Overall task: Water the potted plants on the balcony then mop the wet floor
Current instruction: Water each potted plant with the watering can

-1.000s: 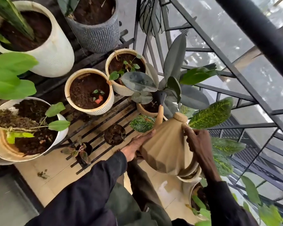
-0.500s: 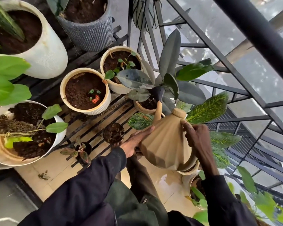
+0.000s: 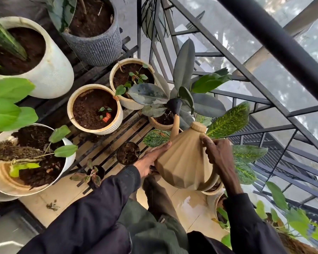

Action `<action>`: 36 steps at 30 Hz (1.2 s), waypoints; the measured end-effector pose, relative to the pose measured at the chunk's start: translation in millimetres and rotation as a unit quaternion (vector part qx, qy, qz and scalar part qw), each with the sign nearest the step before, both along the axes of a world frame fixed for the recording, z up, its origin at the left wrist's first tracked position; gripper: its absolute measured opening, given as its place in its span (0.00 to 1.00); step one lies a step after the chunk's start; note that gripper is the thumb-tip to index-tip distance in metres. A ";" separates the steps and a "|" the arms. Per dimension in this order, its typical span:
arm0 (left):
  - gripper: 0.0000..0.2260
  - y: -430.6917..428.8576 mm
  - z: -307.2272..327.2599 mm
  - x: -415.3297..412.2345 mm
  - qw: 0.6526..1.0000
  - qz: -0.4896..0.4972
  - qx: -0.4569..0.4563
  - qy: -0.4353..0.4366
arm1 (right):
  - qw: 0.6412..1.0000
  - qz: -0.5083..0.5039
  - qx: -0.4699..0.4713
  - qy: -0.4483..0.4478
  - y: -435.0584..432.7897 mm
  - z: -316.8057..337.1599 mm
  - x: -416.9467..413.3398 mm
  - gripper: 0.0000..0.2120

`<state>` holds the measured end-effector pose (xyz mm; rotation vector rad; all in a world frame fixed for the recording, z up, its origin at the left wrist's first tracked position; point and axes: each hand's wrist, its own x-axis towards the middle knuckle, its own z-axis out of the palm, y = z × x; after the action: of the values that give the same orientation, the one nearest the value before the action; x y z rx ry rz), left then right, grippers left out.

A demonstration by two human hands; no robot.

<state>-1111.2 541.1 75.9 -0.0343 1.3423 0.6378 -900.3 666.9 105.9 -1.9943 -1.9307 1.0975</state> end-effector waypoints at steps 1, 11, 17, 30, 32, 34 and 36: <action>0.38 0.2 2.2 0.2 1.000 0.000 0.002 0.001 | 1.000 0.003 -0.002 -0.004 0.2 1.0 -0.4 0.46; 0.20 -0.8 12.4 -2.3 1.000 0.009 -0.004 -0.009 | 1.000 0.008 -0.009 -0.011 -2.0 7.9 -2.8 0.46; 0.22 -1.0 16.3 -4.4 1.000 0.003 0.004 -0.005 | 1.000 -0.004 -0.007 0.004 -5.2 7.7 -3.1 0.45; 0.22 -0.4 20.8 -6.5 1.000 -0.001 -0.005 -0.008 | 1.000 -0.002 0.010 0.011 -7.6 7.9 -4.7 0.46; 0.21 -0.7 19.0 -6.6 1.000 -0.001 -0.004 -0.006 | 1.000 -0.004 0.010 0.009 -8.3 7.7 -5.8 0.46; 0.23 -0.3 18.5 -7.5 1.000 0.003 0.002 -0.004 | 1.000 -0.008 0.006 0.012 -9.5 7.7 -6.1 0.46; 0.29 0.0 15.8 -7.2 1.000 0.001 0.002 -0.003 | 1.000 -0.014 0.001 0.017 -10.5 8.9 -5.9 0.46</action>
<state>-1118.4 541.2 91.7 -0.0338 1.3361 0.6412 -906.2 656.4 114.7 -1.9818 -1.8815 1.1141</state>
